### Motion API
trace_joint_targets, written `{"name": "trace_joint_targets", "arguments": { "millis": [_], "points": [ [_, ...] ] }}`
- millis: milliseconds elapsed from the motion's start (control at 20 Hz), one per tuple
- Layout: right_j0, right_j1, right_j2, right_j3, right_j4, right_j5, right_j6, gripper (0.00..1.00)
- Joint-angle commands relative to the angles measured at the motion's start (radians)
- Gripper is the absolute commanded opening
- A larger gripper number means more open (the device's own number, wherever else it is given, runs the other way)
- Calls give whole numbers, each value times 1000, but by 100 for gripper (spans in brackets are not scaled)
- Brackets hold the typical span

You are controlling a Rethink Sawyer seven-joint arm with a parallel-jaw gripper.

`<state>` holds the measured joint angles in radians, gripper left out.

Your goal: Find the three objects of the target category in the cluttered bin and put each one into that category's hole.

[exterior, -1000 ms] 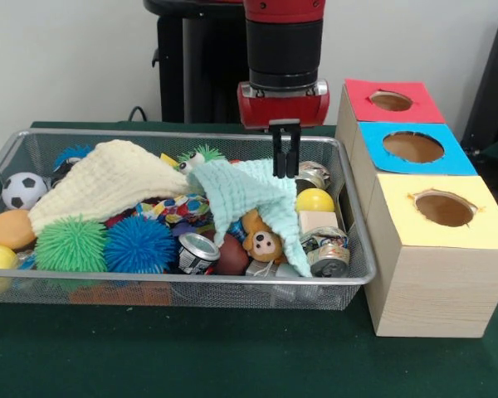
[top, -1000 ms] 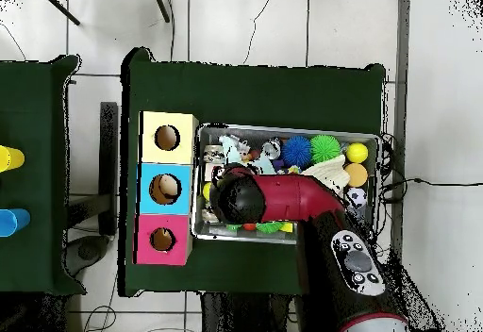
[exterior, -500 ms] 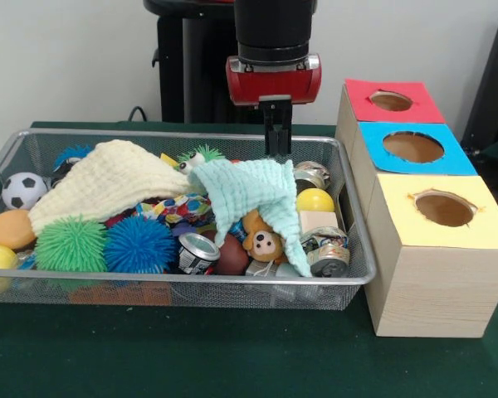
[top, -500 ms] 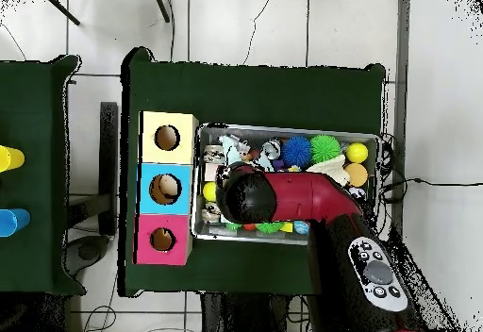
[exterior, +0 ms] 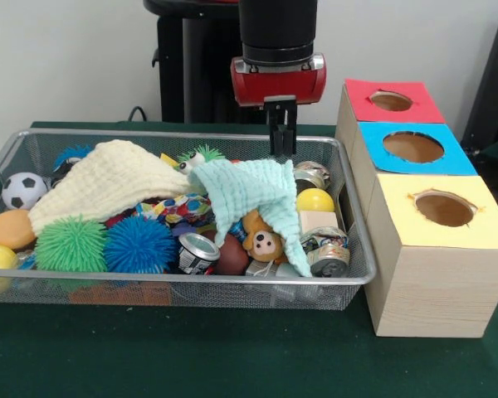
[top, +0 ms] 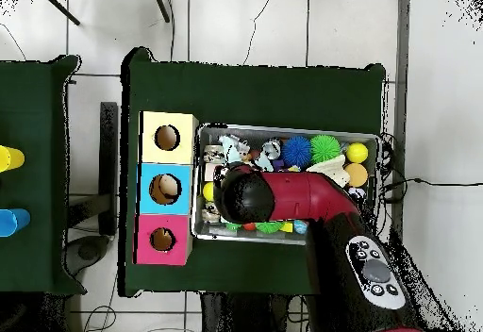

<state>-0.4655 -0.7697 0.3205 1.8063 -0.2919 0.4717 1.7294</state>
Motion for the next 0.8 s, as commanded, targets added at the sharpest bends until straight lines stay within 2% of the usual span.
{"name": "trace_joint_targets", "arguments": {
  "millis": [50, 550, 600, 800],
  "points": [
    [19, 38, 48, 34, -47, 3, 2, 0],
    [20, 54, 46, 36, -40, -7, 8, 0],
    [14, 52, 48, 47, -34, -31, 23, 100],
    [29, 40, 33, 55, -36, -52, 49, 100]
  ]
}}
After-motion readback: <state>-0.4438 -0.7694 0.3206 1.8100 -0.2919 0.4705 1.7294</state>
